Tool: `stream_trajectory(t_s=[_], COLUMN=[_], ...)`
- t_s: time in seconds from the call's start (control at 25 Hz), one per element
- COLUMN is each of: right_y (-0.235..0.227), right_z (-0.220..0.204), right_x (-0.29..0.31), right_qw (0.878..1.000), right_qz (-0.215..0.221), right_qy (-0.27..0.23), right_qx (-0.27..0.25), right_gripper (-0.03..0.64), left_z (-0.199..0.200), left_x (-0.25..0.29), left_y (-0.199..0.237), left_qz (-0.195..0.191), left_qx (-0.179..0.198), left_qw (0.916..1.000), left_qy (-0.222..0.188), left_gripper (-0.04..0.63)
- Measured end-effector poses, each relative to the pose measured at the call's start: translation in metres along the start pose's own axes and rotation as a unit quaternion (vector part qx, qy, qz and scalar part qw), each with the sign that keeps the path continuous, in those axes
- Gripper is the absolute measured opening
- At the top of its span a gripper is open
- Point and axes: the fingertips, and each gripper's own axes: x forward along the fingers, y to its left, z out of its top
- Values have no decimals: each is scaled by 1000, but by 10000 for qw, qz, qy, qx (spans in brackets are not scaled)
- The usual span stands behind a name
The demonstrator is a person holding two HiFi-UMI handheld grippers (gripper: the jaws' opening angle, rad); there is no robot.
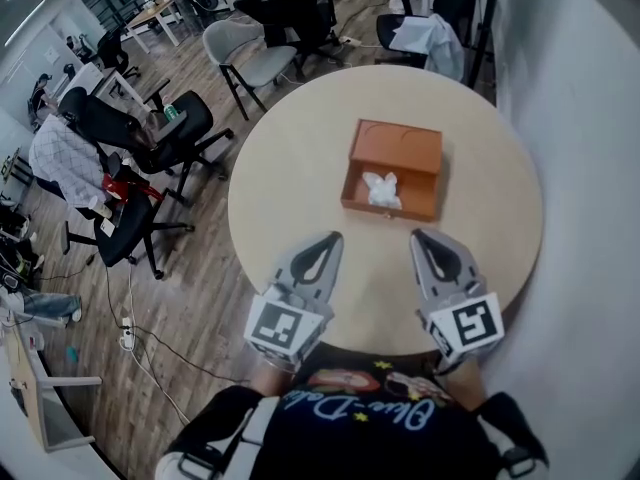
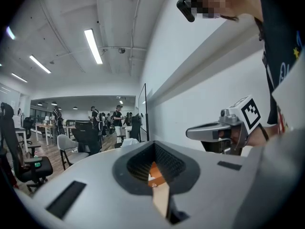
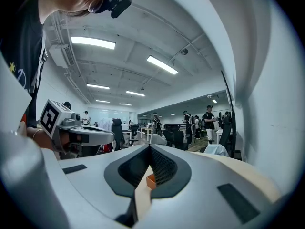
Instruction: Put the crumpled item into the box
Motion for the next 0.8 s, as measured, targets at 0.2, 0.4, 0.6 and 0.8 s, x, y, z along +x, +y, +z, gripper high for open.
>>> stream_trajectory(t_s=[0.2,0.4,0.6,0.8], right_y=[2,4,8,8], right_z=[1,2,2,3], right_x=[-2,2,3,3], right_qw=[9999,9998,9997,9997], right_qz=[53,139,192,210], right_qy=[-54,-116,-126,-129], right_qx=[86,80,130,58], right_gripper=[0,0,0,0], left_z=[3,3,5,5], left_x=[-5,-8,-12,-13], left_y=[-1,2,3,3], left_qz=[77,154,200,218], left_qx=[75,123,147,162], left_qw=[9999,9998,9997,9996], left_qy=[-10,7,5,12], left_gripper=[-8,-8,-8,-8])
